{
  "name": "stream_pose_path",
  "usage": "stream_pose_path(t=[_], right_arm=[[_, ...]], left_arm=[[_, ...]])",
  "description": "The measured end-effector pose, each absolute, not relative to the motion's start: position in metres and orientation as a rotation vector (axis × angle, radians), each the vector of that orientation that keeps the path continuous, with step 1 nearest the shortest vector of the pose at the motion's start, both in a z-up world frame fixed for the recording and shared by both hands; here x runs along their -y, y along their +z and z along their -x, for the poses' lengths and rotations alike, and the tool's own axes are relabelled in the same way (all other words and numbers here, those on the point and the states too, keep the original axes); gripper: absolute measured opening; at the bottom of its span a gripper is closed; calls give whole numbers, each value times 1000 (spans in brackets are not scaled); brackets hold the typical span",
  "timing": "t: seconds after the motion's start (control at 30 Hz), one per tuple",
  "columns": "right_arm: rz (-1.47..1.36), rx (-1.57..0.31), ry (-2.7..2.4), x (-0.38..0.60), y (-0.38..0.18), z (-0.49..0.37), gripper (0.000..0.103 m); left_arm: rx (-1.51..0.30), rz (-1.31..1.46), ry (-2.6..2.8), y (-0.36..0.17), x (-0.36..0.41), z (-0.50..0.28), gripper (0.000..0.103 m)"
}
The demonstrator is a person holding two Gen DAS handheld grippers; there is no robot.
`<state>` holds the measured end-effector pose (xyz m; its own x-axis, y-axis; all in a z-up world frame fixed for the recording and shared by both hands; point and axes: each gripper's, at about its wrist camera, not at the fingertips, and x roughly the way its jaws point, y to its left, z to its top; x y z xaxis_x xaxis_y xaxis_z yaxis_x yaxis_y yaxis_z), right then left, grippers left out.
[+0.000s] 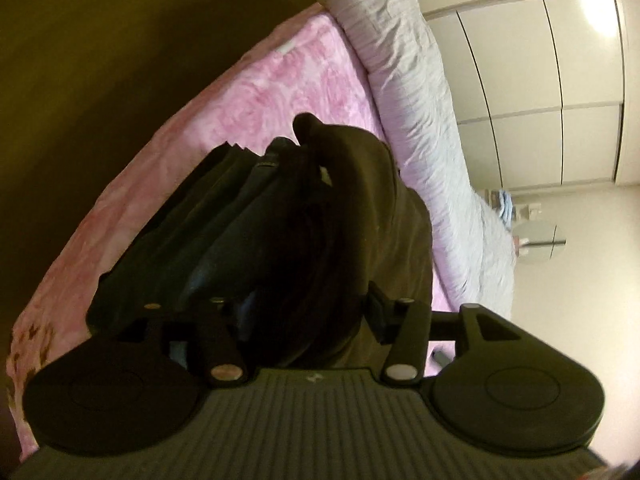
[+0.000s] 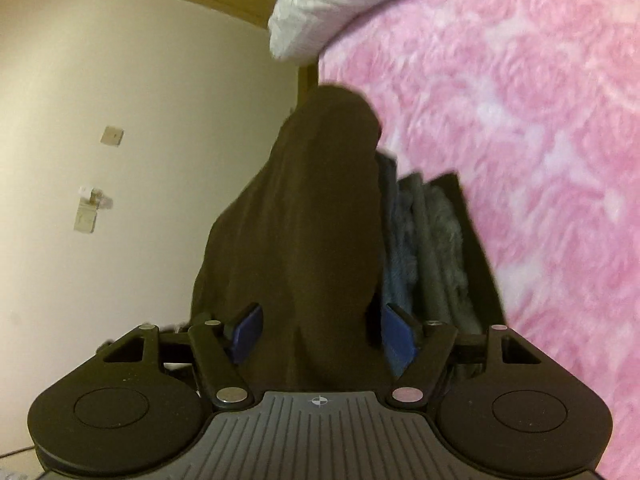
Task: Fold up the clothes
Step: 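Carry the held shirt with both tools toward the clothes stack on the floor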
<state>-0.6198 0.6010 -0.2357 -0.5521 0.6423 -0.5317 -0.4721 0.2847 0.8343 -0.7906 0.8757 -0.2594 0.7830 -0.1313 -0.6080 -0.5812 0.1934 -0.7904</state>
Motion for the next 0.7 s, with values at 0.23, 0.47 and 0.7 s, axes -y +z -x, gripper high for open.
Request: stream_pose_path(t=[0.23,0.47,0.7], right_arm=[[-289,-1573,1420,-641,-238,585,69],[-225,-1472,1503,-661,-226,586,34],[-87,-1146,1696,-664,-187,607,17]], left_arm=[[-623,1345,321,-267,-899,759,50],[-584,1304,321,-255,-902,759,42],[-494,1028,295,-226,-890,760,27]])
